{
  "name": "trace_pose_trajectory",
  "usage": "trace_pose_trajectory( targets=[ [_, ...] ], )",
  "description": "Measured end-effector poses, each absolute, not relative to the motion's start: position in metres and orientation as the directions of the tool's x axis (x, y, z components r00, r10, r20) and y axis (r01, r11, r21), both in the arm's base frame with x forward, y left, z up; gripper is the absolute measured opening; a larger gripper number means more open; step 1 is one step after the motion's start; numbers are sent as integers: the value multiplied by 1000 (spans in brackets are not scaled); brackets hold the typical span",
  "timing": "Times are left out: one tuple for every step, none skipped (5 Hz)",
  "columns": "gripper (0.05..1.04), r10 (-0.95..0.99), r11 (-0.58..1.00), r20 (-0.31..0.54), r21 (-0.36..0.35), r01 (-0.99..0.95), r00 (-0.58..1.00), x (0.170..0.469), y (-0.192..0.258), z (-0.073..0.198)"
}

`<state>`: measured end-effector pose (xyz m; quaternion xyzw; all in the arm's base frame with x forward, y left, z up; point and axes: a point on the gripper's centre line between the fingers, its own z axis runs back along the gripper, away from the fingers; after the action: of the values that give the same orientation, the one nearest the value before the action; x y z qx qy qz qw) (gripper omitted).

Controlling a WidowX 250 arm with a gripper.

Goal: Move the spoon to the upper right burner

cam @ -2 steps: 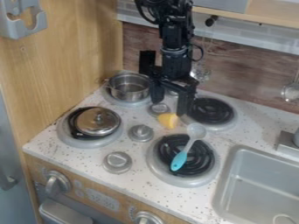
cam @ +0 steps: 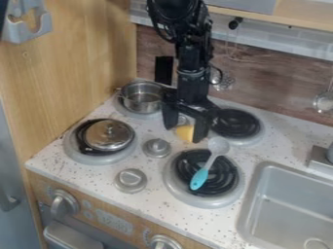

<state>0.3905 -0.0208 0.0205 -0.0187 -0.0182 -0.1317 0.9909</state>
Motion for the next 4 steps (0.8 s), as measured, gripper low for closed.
trace_pose_trajectory(
  targets=[
    [999,-249,968,67,-1,250,966,390,-47,11],
    [999,-244,970,61,5,244,968,387,-66,-8],
    [999,-216,976,15,-15,216,976,381,-70,-27],
    [1001,-212,977,-30,-23,211,977,378,-78,-39]
  ],
)
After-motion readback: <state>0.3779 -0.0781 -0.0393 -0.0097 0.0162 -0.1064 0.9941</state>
